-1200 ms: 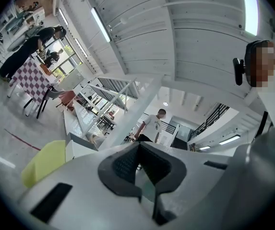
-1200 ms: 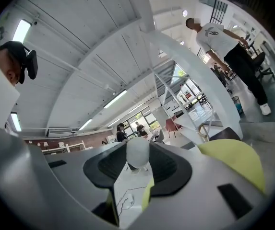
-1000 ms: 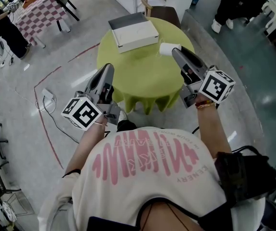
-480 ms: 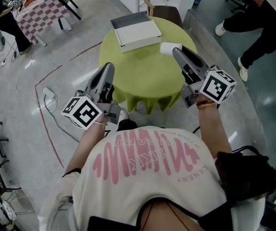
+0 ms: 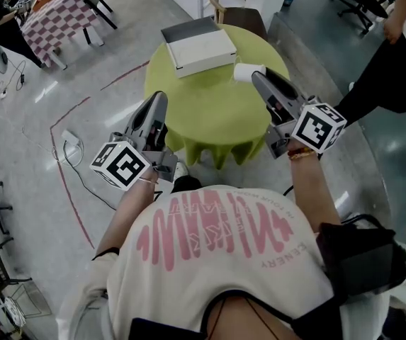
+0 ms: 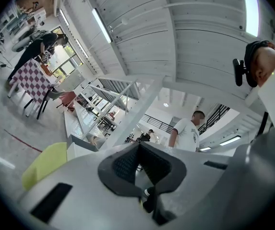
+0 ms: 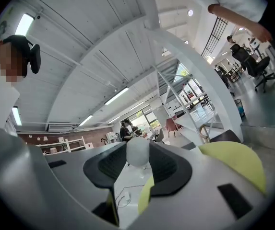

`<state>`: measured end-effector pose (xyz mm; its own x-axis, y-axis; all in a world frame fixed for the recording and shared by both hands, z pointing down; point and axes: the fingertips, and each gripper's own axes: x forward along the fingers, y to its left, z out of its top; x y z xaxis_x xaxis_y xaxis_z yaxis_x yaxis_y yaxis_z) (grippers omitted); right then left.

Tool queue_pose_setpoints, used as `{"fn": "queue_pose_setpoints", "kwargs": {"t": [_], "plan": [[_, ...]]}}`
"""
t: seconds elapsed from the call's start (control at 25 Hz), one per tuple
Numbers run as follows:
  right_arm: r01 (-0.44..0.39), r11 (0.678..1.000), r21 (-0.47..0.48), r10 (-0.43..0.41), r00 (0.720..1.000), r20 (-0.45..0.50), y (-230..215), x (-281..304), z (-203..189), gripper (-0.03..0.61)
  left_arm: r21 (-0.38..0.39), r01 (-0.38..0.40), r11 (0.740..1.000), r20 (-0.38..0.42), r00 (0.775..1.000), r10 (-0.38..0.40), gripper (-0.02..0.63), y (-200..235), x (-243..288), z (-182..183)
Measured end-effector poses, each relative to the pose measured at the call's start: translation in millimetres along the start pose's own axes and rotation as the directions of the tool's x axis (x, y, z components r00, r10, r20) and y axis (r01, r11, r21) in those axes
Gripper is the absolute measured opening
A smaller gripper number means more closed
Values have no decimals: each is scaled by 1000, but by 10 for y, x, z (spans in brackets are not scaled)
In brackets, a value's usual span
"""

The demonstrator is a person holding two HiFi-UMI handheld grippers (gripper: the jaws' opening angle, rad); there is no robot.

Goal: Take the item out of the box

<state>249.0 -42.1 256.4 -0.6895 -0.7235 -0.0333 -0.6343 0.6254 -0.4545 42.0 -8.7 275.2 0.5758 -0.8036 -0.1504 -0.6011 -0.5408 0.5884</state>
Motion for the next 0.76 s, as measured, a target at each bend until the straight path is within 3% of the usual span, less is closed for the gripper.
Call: {"fn": "queue_pose_setpoints", "kwargs": {"t": [0.48, 0.76], "plan": [[15, 1000, 1, -15, 1000, -2, -7, 43, 6, 144, -3, 13, 1000, -9, 1000, -13, 8, 35, 47, 45], [14, 1000, -6, -14, 1000, 3, -110, -79, -48, 144, 4, 18, 1000, -8, 1000, -18, 8, -10, 82, -104]]}}
